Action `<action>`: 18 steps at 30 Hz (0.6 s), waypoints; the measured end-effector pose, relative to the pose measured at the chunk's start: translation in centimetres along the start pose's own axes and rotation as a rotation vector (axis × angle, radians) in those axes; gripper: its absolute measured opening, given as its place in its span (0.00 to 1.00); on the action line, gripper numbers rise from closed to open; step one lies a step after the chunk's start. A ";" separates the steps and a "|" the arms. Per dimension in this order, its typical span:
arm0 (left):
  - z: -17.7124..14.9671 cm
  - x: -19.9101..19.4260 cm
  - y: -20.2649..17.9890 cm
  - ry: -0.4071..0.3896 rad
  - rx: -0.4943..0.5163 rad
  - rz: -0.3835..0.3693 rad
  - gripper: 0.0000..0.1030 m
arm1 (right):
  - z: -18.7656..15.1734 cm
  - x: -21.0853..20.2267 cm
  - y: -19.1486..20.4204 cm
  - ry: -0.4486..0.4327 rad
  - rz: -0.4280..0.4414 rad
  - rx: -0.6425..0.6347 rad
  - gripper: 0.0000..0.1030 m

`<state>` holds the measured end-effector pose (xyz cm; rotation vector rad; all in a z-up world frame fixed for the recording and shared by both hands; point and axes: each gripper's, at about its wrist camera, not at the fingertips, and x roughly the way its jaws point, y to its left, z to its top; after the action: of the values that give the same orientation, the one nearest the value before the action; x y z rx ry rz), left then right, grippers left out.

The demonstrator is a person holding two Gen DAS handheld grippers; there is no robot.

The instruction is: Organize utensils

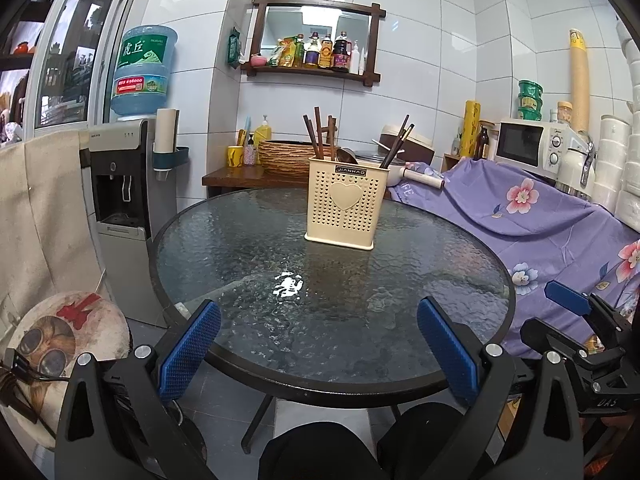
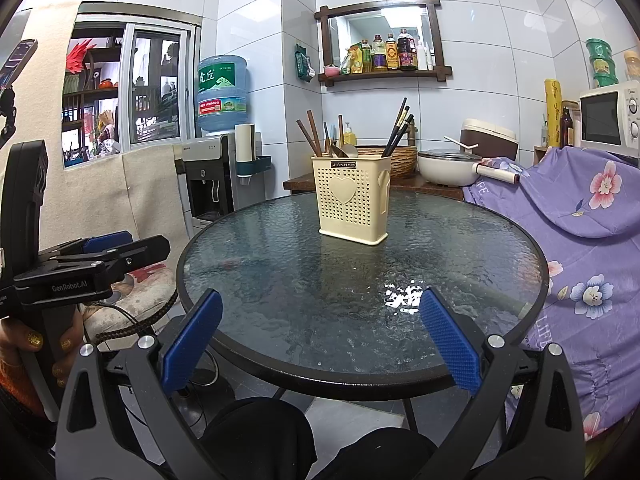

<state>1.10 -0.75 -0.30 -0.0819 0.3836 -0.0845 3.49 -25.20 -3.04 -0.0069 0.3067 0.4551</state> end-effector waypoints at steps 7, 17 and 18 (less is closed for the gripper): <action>0.0 0.0 0.0 -0.002 0.003 -0.006 0.94 | 0.0 0.0 0.0 -0.001 0.000 0.000 0.95; 0.0 -0.1 -0.4 -0.014 0.032 0.016 0.94 | -0.1 -0.1 0.0 -0.004 -0.003 0.004 0.95; 0.0 -0.1 -0.4 -0.013 0.033 0.016 0.94 | -0.1 -0.1 0.0 -0.003 -0.001 0.004 0.95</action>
<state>0.97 -1.15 -0.23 -0.0471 0.3694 -0.0747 3.42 -25.27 -3.14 -0.0029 0.3049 0.4533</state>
